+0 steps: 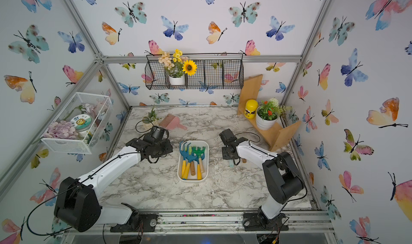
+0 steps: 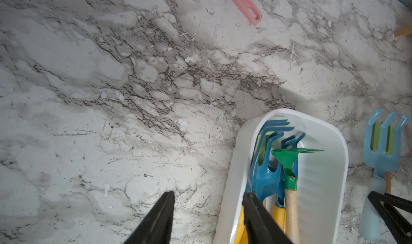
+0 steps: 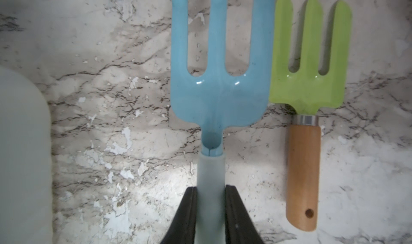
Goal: Take the hand rake out of the storage box
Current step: Place the rake at the center of the board.
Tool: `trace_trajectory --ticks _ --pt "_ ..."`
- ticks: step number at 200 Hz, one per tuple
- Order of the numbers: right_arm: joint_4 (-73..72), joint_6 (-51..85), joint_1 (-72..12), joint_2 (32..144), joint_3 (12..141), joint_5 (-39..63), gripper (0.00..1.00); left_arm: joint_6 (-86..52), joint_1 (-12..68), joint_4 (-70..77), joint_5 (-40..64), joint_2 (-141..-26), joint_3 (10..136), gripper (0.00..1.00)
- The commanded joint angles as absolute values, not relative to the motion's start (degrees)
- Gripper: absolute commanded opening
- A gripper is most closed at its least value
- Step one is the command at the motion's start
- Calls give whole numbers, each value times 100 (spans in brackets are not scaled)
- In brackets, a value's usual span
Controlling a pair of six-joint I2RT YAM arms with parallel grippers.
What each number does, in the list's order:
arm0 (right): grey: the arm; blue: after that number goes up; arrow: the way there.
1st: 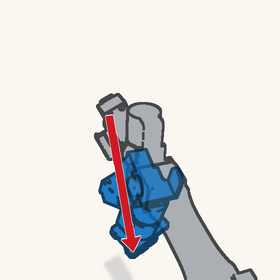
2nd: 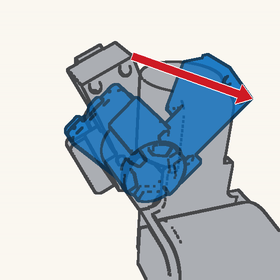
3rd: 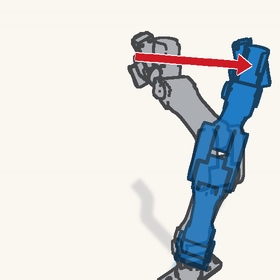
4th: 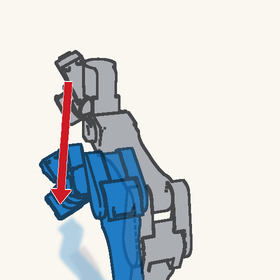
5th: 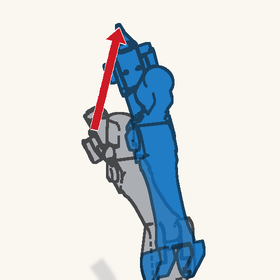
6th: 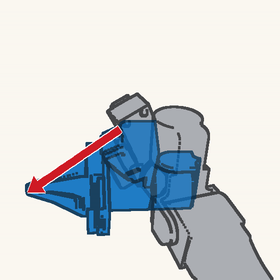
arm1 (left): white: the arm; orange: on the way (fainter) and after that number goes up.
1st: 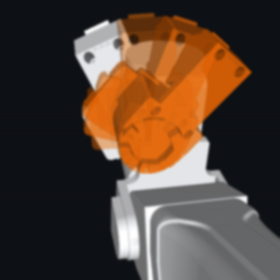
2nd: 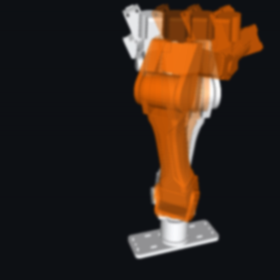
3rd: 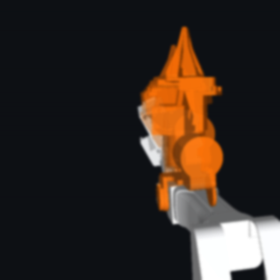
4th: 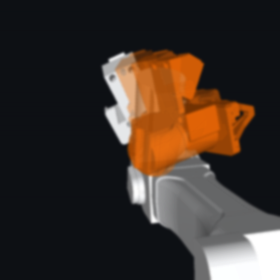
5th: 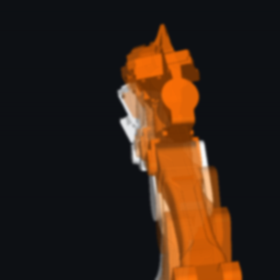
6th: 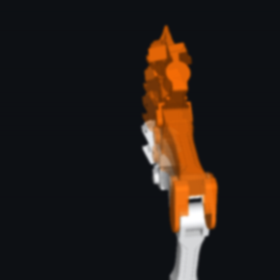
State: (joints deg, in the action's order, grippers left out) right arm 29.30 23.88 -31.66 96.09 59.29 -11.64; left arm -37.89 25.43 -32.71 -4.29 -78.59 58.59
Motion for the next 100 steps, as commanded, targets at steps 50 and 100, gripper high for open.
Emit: trace_trajectory --ticks 50,100 --pt "2784 2406 -2852 10041 5973 -718 10 -3683 2514 -3454 -668 -7842 6125 54" --pt "2816 2521 -2780 10173 6014 -533 10 -3674 2514 -3463 -668 -7909 6212 55"
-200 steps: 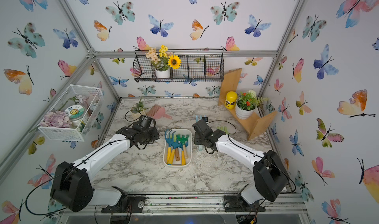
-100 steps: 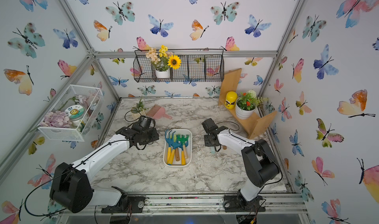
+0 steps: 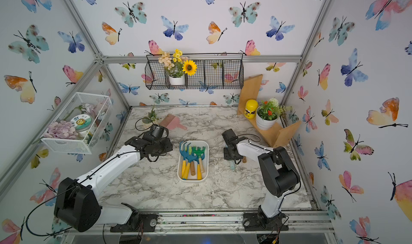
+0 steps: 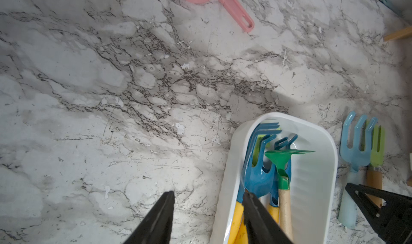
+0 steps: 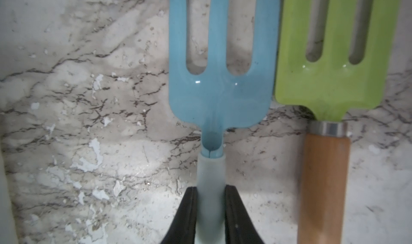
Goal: Take the hand rake out of the storage box
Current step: Place the rake at the center of the board.
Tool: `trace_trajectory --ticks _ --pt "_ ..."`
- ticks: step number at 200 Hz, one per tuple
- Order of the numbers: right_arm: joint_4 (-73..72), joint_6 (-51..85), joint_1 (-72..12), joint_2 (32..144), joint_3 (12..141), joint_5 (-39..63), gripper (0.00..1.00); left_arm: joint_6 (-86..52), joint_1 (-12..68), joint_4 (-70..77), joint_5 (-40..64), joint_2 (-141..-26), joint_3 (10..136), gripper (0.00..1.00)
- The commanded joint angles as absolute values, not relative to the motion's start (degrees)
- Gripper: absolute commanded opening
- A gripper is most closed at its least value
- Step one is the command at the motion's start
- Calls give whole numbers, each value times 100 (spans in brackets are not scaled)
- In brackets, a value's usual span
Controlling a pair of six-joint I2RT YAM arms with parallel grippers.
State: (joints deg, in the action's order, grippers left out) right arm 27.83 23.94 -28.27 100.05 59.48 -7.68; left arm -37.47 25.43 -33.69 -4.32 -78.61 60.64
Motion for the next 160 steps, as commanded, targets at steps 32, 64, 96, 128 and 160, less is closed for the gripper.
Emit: trace_trajectory --ticks 32,64,96,128,160 --pt "2848 2583 -2756 10193 6019 -501 10 -3672 2515 -3463 -650 -7945 6238 54" --pt "2955 2560 -2672 10177 5994 -512 10 -3665 2514 -3480 -684 -7911 6232 55" --pt "2944 2558 -2654 10137 5920 -475 13 -3682 2514 -3463 -669 -7883 6180 55" --pt "2978 2549 -2650 10181 5885 -453 16 -3682 2514 -3474 -690 -7815 6144 55" --pt "2979 2558 -2646 10160 5858 -499 23 -3674 2514 -3487 -732 -7761 6097 55"
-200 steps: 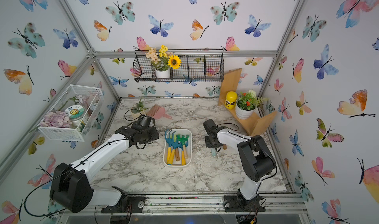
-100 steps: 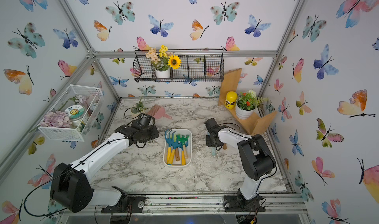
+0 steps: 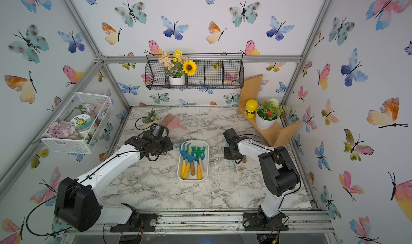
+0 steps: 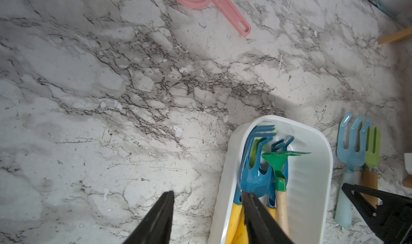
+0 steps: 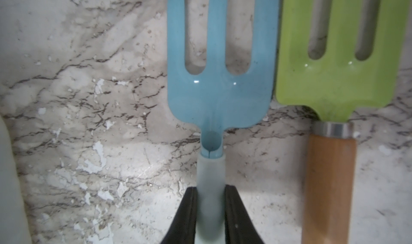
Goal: Take the hand rake out of the storage box
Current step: Place the rake at the center of the board.
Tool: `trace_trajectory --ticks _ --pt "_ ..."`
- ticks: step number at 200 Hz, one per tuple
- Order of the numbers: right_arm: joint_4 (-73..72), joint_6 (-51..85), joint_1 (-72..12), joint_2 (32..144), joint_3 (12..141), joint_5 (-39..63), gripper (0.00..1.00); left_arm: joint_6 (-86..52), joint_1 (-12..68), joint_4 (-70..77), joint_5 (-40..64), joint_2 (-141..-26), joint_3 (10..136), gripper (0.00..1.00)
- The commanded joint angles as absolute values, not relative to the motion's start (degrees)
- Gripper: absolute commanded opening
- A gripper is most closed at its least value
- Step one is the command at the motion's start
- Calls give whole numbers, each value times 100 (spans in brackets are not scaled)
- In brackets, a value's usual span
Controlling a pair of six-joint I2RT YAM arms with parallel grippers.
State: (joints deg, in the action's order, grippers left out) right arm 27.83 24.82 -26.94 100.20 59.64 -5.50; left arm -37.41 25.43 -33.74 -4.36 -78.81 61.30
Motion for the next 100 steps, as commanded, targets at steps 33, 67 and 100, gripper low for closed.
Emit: trace_trajectory --ticks 33,67,100 --pt "3019 2559 -2646 10100 5932 -519 28 -3674 2514 -3506 -734 -7741 6103 55" --pt "3157 2490 -2646 9978 6142 -597 37 -3661 2513 -3533 -742 -7734 6126 55" --pt "3422 2436 -2647 9722 6506 -609 42 -3652 2514 -3542 -739 -7717 6131 55"
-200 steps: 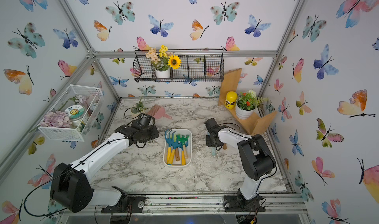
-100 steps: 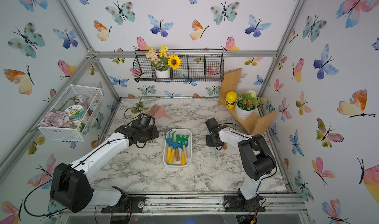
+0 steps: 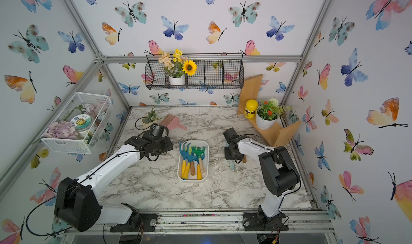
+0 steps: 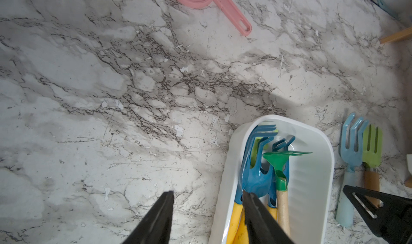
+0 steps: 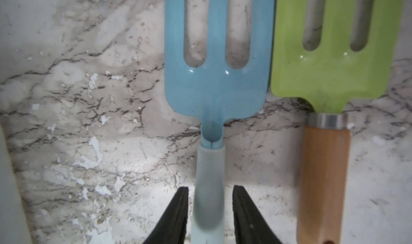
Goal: Take the hand rake out of the storage box
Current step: Place the rake at the center of the board, then pick up the rake from the storage box.
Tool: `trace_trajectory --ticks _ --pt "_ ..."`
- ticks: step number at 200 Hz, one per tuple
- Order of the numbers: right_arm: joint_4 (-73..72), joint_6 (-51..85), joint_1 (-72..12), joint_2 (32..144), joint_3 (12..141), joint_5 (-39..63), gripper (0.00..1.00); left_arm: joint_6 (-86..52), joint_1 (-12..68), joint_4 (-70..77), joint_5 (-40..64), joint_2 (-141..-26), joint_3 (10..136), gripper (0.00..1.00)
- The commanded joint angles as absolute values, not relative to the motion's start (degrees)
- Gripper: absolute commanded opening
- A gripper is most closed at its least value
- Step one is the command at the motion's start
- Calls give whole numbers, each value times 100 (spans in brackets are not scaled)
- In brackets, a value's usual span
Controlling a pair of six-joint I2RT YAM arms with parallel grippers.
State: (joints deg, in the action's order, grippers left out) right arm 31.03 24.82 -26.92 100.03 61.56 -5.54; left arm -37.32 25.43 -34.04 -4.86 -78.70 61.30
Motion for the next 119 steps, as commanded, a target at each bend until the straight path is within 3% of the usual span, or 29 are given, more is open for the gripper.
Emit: trace_trajectory --ticks 1,40,119 --pt "3434 2435 -2646 9712 6514 -603 42 -3650 2514 -3542 -739 -7717 6129 55" --pt "3497 2345 -2788 9358 6928 -108 43 -3449 2573 -3416 -387 -7828 6106 55" --pt "2252 3562 -4811 9315 7014 226 43 -3340 3104 -3330 -498 -8770 6695 55"
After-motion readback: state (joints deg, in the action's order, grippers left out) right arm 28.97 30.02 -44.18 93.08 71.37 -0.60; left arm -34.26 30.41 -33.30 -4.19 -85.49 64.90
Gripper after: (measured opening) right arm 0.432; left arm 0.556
